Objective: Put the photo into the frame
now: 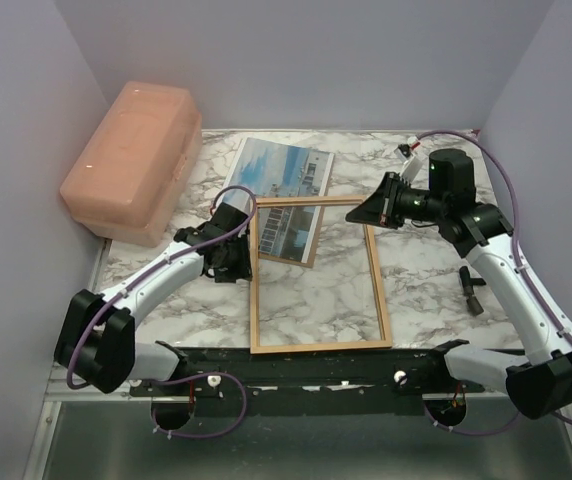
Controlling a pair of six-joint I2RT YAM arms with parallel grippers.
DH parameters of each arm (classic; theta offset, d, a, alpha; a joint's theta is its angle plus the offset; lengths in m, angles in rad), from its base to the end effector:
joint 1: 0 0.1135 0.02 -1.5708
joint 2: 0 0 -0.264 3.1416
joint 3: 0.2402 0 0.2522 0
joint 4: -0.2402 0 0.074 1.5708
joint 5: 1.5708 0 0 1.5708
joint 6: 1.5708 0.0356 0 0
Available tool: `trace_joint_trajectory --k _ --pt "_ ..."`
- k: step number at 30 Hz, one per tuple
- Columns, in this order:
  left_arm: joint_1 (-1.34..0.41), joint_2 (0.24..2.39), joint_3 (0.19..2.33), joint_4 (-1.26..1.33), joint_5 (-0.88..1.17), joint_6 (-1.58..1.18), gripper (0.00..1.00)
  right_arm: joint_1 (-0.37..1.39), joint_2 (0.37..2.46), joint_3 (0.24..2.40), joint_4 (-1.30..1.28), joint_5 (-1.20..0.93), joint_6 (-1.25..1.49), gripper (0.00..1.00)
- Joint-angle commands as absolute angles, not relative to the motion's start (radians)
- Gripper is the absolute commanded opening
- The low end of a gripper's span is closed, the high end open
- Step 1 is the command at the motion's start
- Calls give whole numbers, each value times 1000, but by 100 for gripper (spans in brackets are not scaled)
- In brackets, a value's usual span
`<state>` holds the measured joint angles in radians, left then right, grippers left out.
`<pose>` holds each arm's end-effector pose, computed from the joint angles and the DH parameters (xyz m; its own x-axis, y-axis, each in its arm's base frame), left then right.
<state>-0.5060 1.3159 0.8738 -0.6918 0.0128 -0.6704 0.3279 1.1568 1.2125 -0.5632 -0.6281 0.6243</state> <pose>0.2157 -0.1201 0.2191 -0.9251 -0.1976 -0.3243 -0.1089 0.9561 -0.2720 0.2251 0.0987 0.3788 -0.8098 0.2241 -0.5422 -0.3370 0.5788 0.7426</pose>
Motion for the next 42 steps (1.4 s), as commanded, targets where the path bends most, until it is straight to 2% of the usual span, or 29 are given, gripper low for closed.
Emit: trace_joint_trajectory --k 1,4,24,42 --pt "-503 1358 858 -631 33 -692 40 319 1183 1189 -531 -733 646 0" --pt "-503 1384 858 -632 18 -698 35 315 1199 1176 -543 -745 641 0" --pt "-505 1476 848 -587 16 -710 23 296 1260 1128 -566 -796 662 0" --pt "-512 1493 859 -604 -18 -707 20 288 1267 1153 -563 -821 696 0"
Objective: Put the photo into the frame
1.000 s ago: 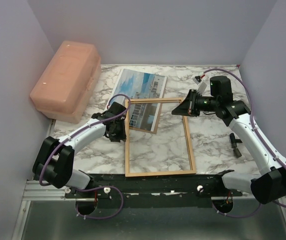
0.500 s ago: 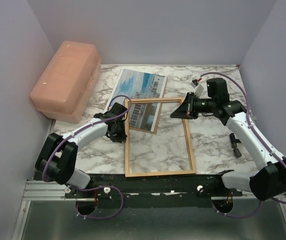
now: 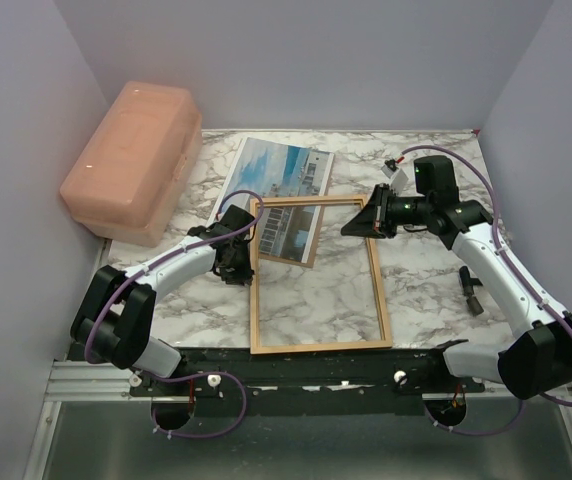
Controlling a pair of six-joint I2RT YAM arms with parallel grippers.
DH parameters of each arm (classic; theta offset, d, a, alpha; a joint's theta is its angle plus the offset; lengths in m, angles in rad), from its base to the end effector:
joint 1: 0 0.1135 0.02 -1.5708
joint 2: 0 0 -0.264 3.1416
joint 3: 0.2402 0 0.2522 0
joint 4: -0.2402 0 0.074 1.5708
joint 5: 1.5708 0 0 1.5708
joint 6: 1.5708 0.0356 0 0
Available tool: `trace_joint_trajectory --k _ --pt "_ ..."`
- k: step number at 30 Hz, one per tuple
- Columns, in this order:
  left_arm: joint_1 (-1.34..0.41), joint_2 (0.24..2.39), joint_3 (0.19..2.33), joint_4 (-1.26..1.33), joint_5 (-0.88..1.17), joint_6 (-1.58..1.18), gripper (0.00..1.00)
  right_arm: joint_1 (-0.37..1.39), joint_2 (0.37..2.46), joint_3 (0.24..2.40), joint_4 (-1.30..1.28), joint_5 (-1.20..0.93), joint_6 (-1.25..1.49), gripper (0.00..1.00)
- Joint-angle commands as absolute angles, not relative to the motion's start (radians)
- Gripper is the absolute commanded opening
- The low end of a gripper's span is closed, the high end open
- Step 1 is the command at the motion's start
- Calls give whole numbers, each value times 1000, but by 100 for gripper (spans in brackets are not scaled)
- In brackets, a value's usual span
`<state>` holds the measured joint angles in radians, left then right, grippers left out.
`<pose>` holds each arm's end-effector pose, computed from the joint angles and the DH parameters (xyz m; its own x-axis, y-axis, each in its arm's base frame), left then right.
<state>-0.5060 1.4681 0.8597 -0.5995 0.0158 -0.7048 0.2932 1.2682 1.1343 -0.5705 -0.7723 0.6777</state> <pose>0.2334 -0.1300 0.1829 -0.9401 -0.2197 -0.2608 -0.1569 0.9577 -0.2412 0.2493 0.1012 0.3278 -0.9319 0.1878 -0.3103 -0.1691 0.5318 0.8298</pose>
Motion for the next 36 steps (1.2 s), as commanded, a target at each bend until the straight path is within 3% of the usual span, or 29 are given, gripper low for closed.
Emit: trace_joint_trajectory --k 1,36 --pt "-512 1494 859 -604 -18 -707 20 288 1268 1152 -563 -821 699 1" --pt "-526 1508 865 -604 -34 -704 20 287 1298 1091 -487 -802 712 0"
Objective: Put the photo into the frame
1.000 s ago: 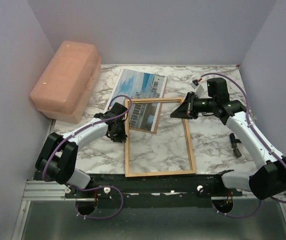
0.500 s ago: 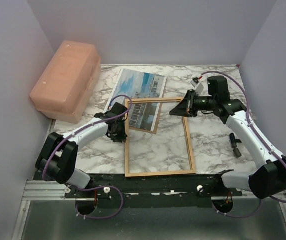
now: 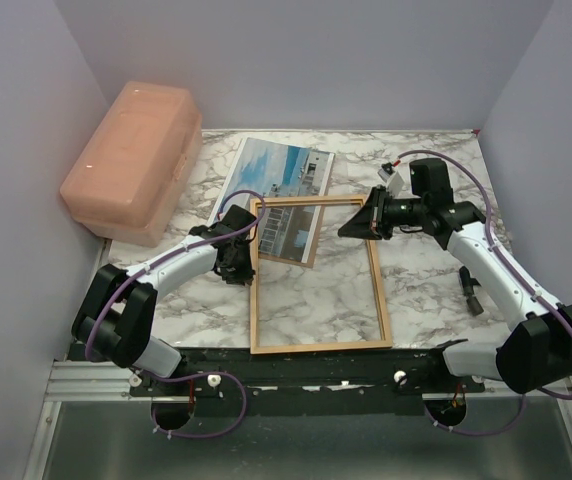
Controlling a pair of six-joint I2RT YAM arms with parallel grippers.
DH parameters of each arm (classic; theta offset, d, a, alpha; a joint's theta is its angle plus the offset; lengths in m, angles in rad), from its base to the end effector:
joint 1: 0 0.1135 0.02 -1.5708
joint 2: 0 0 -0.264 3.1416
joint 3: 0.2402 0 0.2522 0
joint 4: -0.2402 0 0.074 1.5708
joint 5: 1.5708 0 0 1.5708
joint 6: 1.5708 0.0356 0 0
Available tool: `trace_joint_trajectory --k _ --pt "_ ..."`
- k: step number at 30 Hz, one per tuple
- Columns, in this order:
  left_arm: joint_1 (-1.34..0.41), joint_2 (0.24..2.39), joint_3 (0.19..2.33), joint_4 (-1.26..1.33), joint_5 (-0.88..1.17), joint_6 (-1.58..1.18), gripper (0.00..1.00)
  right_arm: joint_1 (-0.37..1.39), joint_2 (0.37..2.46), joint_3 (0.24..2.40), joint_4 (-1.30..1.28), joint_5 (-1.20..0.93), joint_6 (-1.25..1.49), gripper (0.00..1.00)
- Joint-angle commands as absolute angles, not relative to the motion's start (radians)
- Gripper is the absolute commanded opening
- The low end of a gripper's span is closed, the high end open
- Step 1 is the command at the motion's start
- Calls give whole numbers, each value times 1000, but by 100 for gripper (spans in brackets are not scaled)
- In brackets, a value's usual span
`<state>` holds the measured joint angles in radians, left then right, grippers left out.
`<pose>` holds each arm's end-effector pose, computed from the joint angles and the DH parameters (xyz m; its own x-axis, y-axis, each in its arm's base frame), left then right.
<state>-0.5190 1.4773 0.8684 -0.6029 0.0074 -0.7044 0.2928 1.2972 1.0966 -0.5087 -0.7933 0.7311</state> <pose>0.2335 -0.1337 0.1828 -0.9421 -0.2076 -0.2632 -0.1468 0.9614 -0.2328 0.2567 0.1039 0.3132 -0.9451 0.2043 -0.2550 -0.1198 0.5093 0.8522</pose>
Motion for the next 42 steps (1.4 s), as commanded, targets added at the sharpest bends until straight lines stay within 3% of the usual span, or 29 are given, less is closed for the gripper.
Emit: trace_joint_trajectory --k 1,42 --pt "-526 1507 865 -604 -34 -703 20 286 1296 1091 -491 -799 706 0" --pt "-530 1521 874 -607 -38 -699 20 235 1397 1250 -557 -822 615 1"
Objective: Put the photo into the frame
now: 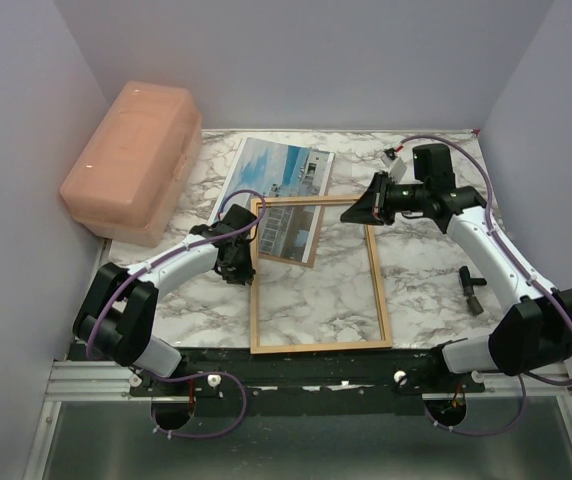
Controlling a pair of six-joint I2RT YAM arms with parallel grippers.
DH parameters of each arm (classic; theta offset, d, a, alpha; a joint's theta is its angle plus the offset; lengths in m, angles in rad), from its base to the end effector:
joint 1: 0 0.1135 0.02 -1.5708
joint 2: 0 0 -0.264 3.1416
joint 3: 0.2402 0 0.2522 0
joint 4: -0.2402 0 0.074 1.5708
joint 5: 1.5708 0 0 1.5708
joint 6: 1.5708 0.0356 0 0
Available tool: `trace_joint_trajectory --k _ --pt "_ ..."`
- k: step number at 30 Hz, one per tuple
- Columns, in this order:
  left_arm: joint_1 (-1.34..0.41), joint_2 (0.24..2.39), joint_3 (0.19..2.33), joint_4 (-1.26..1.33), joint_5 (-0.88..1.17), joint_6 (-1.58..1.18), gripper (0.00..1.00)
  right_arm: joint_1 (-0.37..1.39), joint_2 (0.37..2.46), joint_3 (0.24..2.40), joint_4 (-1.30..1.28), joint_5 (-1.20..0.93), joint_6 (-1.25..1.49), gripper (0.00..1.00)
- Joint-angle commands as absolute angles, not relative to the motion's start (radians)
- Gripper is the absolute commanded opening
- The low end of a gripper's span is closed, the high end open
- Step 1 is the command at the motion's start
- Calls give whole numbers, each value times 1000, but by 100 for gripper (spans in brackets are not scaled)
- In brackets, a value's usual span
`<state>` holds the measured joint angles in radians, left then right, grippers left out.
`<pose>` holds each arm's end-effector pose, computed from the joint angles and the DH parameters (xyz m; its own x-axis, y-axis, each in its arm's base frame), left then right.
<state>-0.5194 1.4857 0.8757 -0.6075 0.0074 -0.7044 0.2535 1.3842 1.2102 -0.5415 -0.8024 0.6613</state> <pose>0.2348 -0.1346 0.1826 -0.9435 -0.2065 -0.2592 -0.1475 0.9621 -0.2294 0.2813 0.0993 0.3248 -0.9308 0.1998 -0.3060 -0.1622 0.5246 0.8358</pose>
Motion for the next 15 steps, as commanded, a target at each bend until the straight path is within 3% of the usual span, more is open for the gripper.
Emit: trace_joint_trajectory --k 1,15 --pt "-531 1522 874 -607 -38 -699 20 234 1400 1248 -557 -825 610 0" --pt "-532 1525 879 -609 -38 -695 20 224 1421 1217 -544 -864 559 0"
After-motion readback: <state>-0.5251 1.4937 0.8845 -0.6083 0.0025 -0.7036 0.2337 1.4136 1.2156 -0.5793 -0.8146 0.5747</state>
